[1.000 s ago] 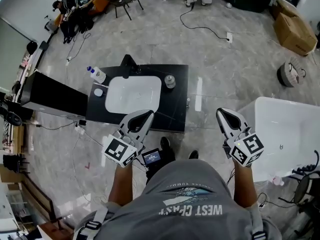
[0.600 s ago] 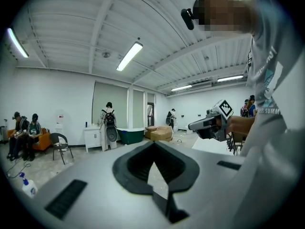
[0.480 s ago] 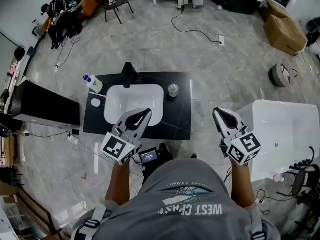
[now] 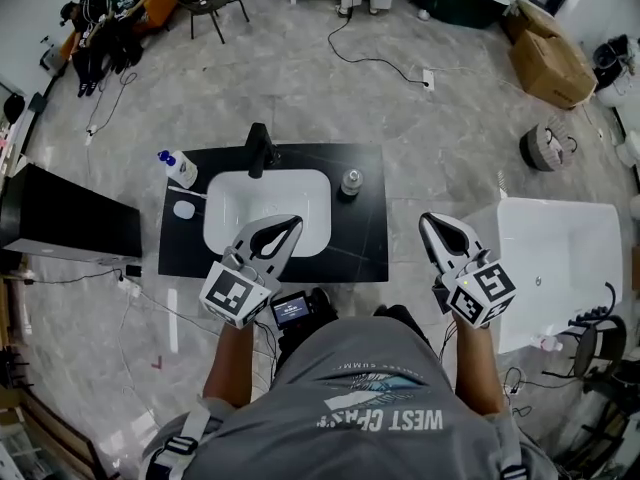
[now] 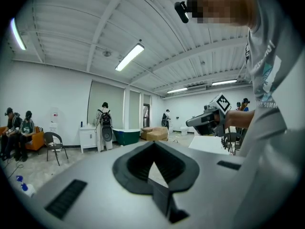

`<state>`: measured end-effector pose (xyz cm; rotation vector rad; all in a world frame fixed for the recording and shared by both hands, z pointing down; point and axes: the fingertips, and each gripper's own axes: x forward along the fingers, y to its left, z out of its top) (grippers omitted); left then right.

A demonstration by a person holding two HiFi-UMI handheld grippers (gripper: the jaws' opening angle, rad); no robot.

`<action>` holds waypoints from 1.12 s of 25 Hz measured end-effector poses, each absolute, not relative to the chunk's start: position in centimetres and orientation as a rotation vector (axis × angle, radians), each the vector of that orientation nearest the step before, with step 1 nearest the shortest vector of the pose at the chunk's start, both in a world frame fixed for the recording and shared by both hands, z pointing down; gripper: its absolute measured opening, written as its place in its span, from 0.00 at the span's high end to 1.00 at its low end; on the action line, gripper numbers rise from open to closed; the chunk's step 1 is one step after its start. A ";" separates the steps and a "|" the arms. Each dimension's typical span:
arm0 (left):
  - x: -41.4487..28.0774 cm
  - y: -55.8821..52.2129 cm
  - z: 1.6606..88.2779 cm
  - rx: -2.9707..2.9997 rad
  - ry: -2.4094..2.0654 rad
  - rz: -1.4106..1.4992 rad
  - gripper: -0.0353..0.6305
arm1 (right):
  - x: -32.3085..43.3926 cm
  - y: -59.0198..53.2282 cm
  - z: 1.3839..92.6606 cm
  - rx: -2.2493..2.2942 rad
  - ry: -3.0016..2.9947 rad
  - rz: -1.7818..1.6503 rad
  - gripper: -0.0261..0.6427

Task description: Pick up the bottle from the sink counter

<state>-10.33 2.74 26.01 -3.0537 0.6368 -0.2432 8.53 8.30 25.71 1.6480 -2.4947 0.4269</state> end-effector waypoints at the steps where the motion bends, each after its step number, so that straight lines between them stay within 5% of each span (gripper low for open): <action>1: -10.6 2.6 26.1 -3.057 0.632 -0.235 0.94 | 8.1 8.3 25.8 1.644 -2.489 0.428 0.96; 28: -12.4 0.1 26.6 -3.064 0.812 -0.232 0.94 | 6.9 3.1 27.8 1.487 -2.529 0.503 0.96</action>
